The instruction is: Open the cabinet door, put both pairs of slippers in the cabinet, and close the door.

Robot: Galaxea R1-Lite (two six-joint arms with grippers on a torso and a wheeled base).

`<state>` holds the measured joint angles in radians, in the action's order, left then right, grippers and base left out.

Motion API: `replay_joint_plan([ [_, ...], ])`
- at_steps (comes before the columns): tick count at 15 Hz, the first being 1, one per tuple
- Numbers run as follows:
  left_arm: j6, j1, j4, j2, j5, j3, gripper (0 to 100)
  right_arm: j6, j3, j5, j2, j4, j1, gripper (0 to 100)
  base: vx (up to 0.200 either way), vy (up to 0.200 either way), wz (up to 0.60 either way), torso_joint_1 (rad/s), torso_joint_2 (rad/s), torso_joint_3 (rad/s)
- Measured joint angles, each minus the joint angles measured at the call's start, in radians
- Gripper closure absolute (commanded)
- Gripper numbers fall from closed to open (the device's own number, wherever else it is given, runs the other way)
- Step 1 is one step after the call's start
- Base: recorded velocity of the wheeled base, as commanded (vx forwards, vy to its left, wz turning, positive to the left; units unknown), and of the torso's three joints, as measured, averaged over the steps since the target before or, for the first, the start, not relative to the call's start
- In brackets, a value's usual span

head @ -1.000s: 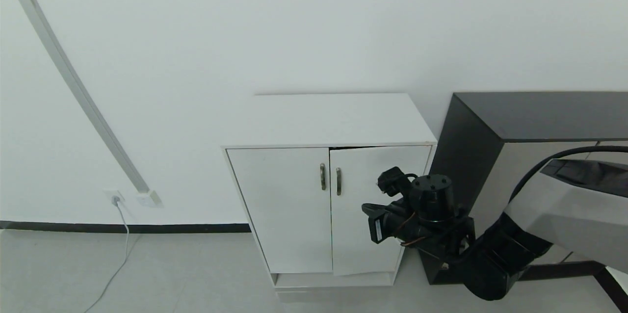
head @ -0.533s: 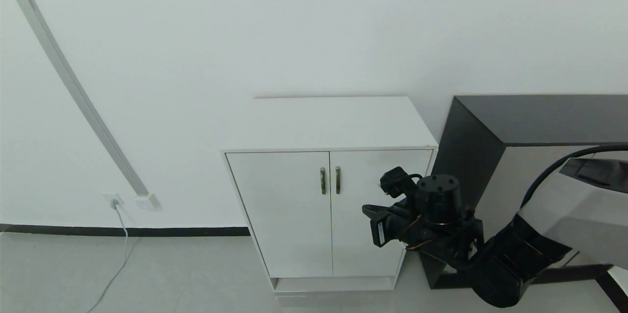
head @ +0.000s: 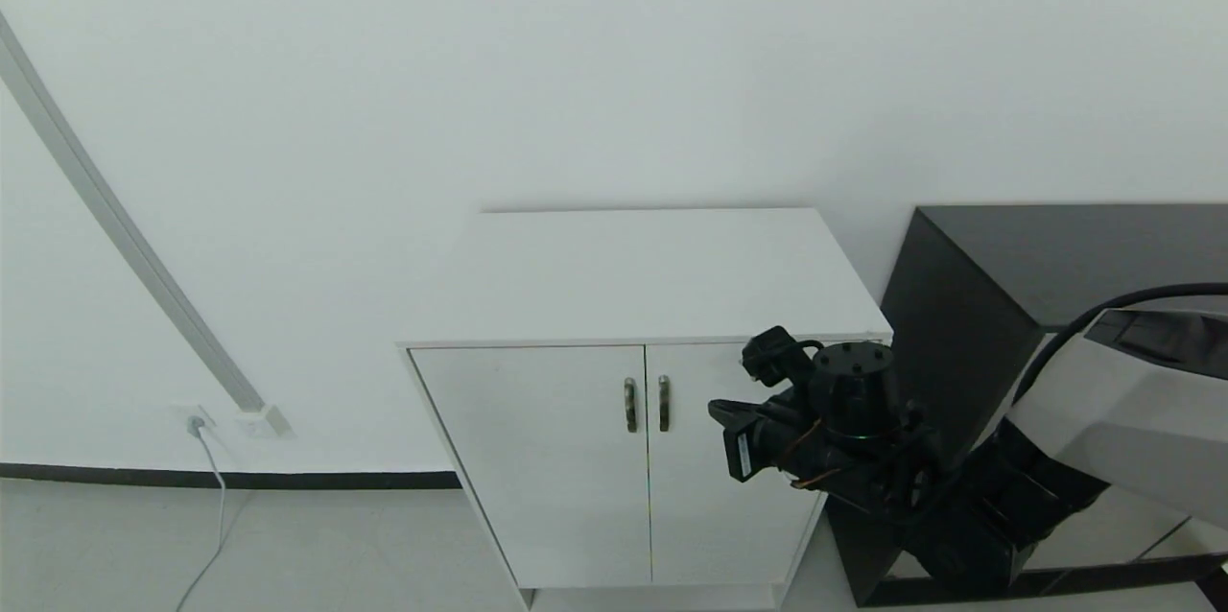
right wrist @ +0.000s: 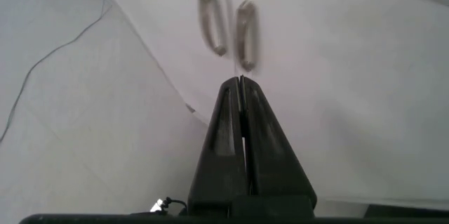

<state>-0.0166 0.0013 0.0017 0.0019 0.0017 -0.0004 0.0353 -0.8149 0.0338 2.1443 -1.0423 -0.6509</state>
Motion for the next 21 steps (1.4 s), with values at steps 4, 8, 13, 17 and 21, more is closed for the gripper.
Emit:
replay_joint_plan([
  [4, 0.0, 0.0, 0.0, 0.0, 0.0, -0.001, 100, 0.003, -0.048, -0.016, 0.033, 0.002, 0.005, 100, 0.0, 0.0, 0.0, 0.0, 0.0, 0.0],
  [8, 0.001, -0.001, 0.0, 0.0, 0.0, -0.001, 100, 0.004, -0.135, -0.136, 0.084, 0.003, 0.005, 100, 0.0, 0.0, 0.0, 0.0, 0.0, 0.0],
  [13, 0.0, 0.0, 0.0, 0.0, 0.0, -0.001, 100, 0.005, -0.179, -0.139, 0.124, 0.005, 0.017, 100, 0.0, 0.0, 0.0, 0.0, 0.0, 0.0],
  [17, 0.0, 0.0, 0.0, 0.0, 0.0, 0.0, 100, 0.005, -0.208, -0.141, 0.144, 0.007, 0.032, 100, 0.0, 0.0, 0.0, 0.0, 0.0, 0.0],
  [21, 0.001, 0.0, 0.0, 0.0, 0.0, 0.0, 100, 0.005, -0.247, -0.141, 0.17, 0.008, 0.05, 100, 0.0, 0.0, 0.0, 0.0, 0.0, 0.0],
])
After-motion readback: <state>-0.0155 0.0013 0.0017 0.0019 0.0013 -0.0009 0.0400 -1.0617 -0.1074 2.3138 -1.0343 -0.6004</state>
